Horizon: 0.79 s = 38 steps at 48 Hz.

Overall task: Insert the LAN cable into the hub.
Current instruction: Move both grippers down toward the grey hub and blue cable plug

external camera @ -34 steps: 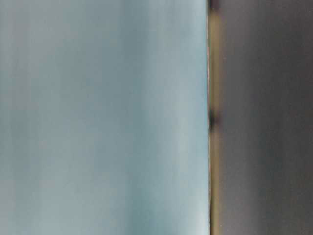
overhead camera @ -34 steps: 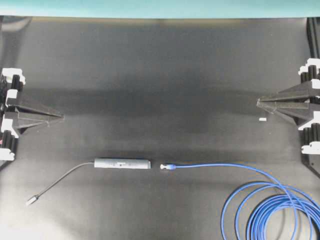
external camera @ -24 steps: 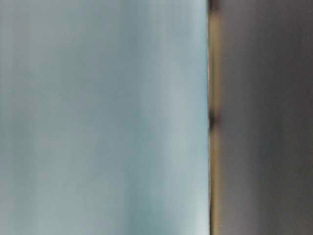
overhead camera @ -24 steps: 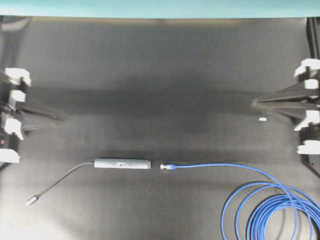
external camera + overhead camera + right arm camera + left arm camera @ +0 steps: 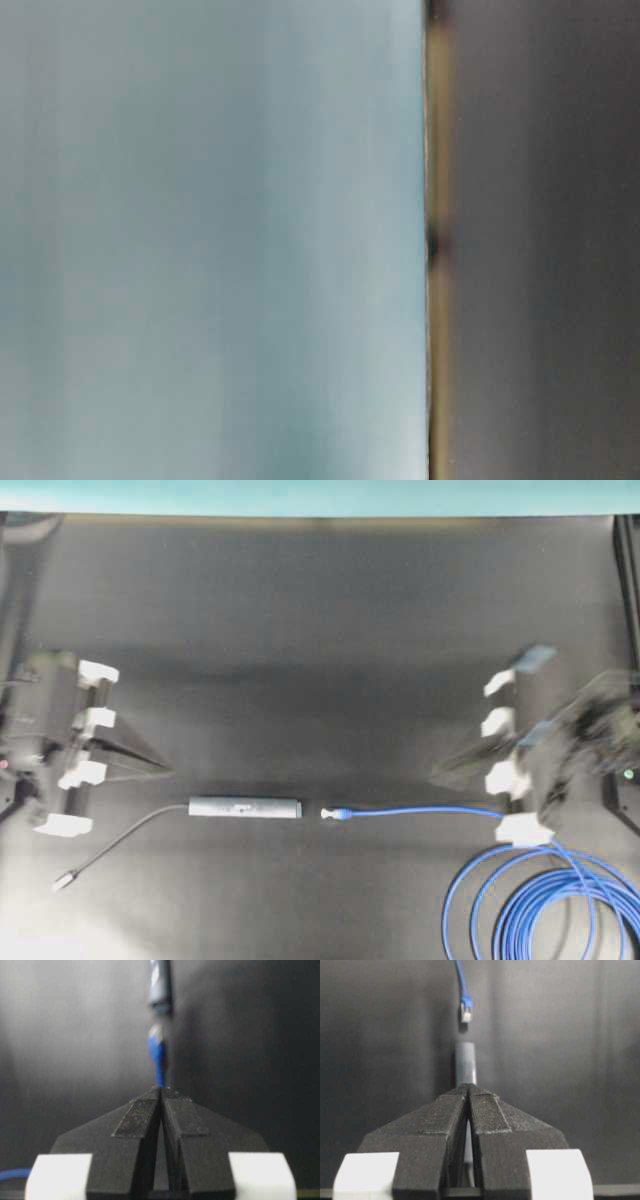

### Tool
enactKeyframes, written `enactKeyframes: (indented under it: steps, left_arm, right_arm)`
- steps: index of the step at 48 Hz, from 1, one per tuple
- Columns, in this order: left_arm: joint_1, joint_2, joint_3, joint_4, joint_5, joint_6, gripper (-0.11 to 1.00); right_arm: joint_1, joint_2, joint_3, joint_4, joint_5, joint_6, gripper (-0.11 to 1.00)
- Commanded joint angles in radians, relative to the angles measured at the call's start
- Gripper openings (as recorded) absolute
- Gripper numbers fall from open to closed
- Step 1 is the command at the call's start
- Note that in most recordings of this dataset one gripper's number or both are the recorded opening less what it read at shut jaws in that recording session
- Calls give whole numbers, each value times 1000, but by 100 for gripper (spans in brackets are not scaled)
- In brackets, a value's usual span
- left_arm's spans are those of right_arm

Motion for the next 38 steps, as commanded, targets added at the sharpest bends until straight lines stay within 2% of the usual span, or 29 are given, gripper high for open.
enactKeyframes:
  steps: [1, 9, 18, 26, 30, 34, 38]
  left_arm:
    - [-8, 38, -2, 2, -77, -6, 0]
    - [-11, 100, 43, 3, -173, -9, 0]
    - [-11, 164, 103, 2, -284, -17, 0]
    - [-11, 222, 110, 3, -353, -71, 2]
    - [-11, 259, 115, 3, -382, -89, 18]
    - [-12, 296, 117, 3, -416, -100, 44]
    - [-18, 334, 118, 3, -483, -103, 68]
  right_arm:
    - [-6, 58, -37, -14, 0, 3, 0]
    - [-5, 132, -67, -14, -63, 8, 0]
    - [6, 170, -81, -12, -66, 9, 0]
    - [14, 192, -104, -14, -34, -3, 5]
    - [14, 198, -104, -14, -43, -3, 13]
    - [14, 201, -101, -14, -63, -5, 26]
    - [14, 199, -100, -14, -71, -3, 48]
